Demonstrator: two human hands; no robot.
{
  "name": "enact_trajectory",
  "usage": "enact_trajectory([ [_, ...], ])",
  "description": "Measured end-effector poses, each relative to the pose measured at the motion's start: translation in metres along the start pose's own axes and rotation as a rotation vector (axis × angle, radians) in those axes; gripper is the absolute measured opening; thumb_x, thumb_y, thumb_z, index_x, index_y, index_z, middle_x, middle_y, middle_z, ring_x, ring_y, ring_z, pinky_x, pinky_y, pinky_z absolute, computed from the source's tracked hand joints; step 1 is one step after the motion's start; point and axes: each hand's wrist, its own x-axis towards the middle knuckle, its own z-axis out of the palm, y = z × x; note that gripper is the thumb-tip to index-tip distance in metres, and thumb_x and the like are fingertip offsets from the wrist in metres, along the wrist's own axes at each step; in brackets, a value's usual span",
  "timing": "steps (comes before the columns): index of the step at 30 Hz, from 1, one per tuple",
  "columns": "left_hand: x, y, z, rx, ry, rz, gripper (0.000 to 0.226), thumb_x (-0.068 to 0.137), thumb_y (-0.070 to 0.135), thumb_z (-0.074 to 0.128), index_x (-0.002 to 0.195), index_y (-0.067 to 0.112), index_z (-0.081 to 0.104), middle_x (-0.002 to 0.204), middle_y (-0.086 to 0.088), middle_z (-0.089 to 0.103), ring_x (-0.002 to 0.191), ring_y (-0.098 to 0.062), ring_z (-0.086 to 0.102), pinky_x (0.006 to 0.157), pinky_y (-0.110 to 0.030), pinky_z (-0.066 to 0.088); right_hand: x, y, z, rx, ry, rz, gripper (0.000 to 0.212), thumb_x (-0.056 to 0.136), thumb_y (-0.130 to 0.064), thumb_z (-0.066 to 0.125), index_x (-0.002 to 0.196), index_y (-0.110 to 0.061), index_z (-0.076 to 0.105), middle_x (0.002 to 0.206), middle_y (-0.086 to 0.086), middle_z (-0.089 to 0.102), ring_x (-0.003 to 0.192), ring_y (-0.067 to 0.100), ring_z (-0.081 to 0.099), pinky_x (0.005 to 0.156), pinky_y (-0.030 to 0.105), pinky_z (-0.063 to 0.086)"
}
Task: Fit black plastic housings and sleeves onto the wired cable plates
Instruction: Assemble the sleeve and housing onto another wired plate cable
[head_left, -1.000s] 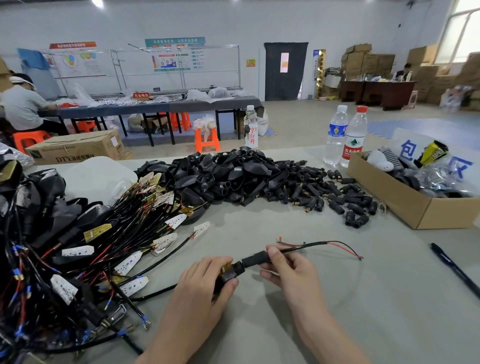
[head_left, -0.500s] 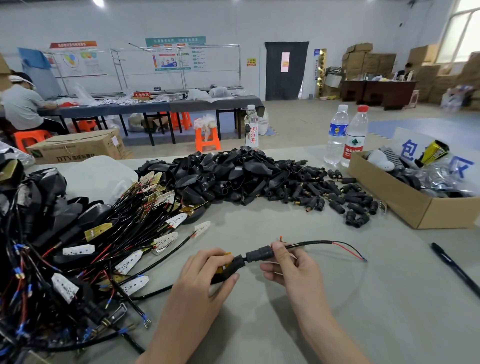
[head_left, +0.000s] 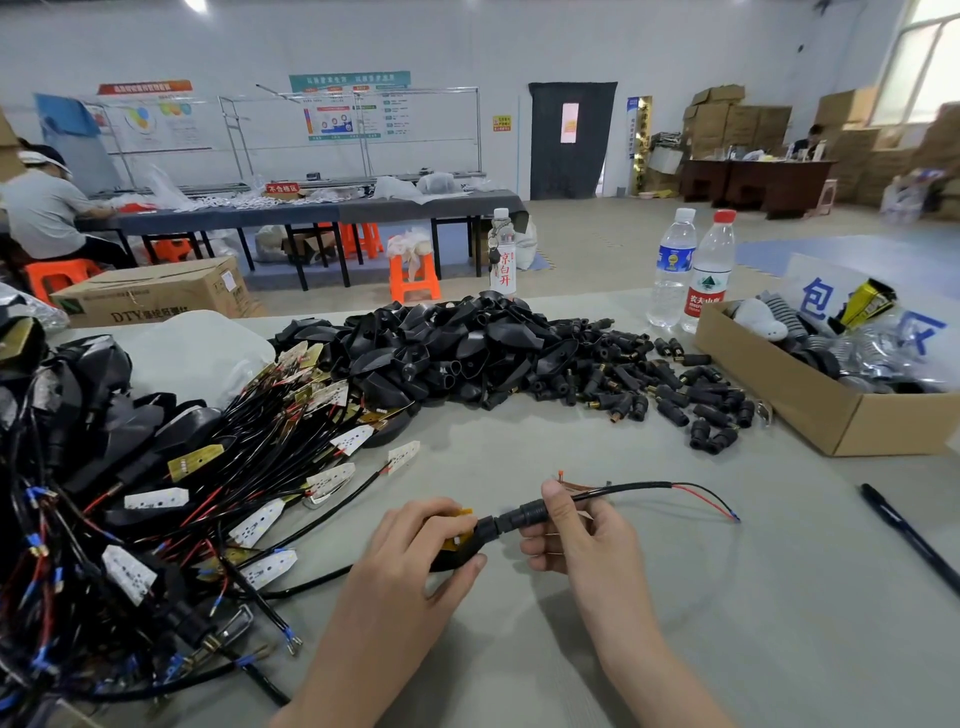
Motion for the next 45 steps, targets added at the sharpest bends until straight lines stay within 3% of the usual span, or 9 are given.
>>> enact_trajectory([
  [20, 0.002, 0.003, 0.001, 0.113, -0.034, 0.083, 0.028, 0.086, 0.037, 0.060, 0.112, 0.027, 0.063, 0.111, 0.011, 0.059, 0.097, -0.012, 0.056, 0.085, -0.022, 0.046, -0.001, 0.006, 0.002, -0.047, -0.016, 0.054, 0.044, 0.093, -0.039, 0.063, 0.078, 0.002, 0.071, 0.063, 0.016, 0.071, 0.052, 0.022, 0.066, 0.048, 0.026, 0.052],
  [24, 0.000, 0.002, 0.000, 0.050, -0.022, 0.029, 0.033, 0.086, 0.039, 0.061, 0.116, 0.026, 0.061, 0.113, 0.012, 0.058, 0.099, -0.011, 0.056, 0.087, -0.022, 0.045, -0.003, 0.005, 0.004, -0.044, -0.082, 0.036, 0.045, 0.088, -0.044, 0.064, 0.068, -0.005, 0.074, 0.064, 0.017, 0.071, 0.053, 0.023, 0.066, 0.048, 0.025, 0.052],
  [28, 0.000, 0.002, -0.002, 0.017, -0.033, -0.026, 0.036, 0.086, 0.040, 0.061, 0.118, 0.024, 0.063, 0.114, 0.012, 0.057, 0.101, -0.011, 0.056, 0.088, -0.021, 0.045, -0.004, 0.004, 0.005, -0.044, -0.100, 0.023, 0.052, 0.076, -0.054, 0.065, 0.080, -0.002, 0.072, 0.067, 0.015, 0.072, 0.056, 0.022, 0.067, 0.050, 0.026, 0.053],
  [31, 0.001, 0.003, -0.004, -0.014, -0.042, -0.088, 0.038, 0.086, 0.042, 0.059, 0.118, 0.021, 0.063, 0.113, 0.011, 0.057, 0.102, -0.011, 0.056, 0.089, -0.022, 0.045, -0.003, 0.004, 0.004, -0.006, -0.092, 0.015, 0.050, 0.081, -0.048, 0.062, 0.090, 0.000, 0.068, 0.074, 0.013, 0.074, 0.058, 0.020, 0.068, 0.051, 0.024, 0.052],
  [36, 0.002, 0.007, -0.007, -0.072, -0.086, -0.176, 0.045, 0.084, 0.049, 0.060, 0.120, 0.021, 0.063, 0.115, 0.013, 0.057, 0.105, -0.008, 0.054, 0.091, -0.023, 0.043, -0.001, 0.005, 0.004, 0.006, -0.087, 0.042, 0.037, 0.095, -0.032, 0.059, 0.089, 0.004, 0.066, 0.073, 0.013, 0.074, 0.059, 0.020, 0.069, 0.051, 0.023, 0.053],
  [41, 0.002, 0.005, -0.011, -0.240, -0.125, -0.342, 0.048, 0.084, 0.038, 0.074, 0.126, 0.036, 0.052, 0.120, 0.019, 0.055, 0.114, 0.001, 0.052, 0.093, -0.006, 0.035, 0.002, 0.005, 0.000, 0.026, -0.069, 0.054, 0.038, 0.096, -0.031, 0.059, 0.089, 0.006, 0.067, 0.073, 0.016, 0.074, 0.058, 0.021, 0.069, 0.054, 0.023, 0.055],
  [45, 0.001, 0.004, -0.013, -0.314, -0.125, -0.397, 0.054, 0.082, 0.038, 0.076, 0.126, 0.049, 0.047, 0.115, 0.025, 0.055, 0.111, 0.004, 0.051, 0.089, -0.002, 0.034, 0.003, 0.003, 0.000, 0.039, -0.093, 0.082, 0.038, 0.095, -0.030, 0.061, 0.090, 0.007, 0.068, 0.076, 0.017, 0.075, 0.061, 0.022, 0.070, 0.055, 0.023, 0.056],
])
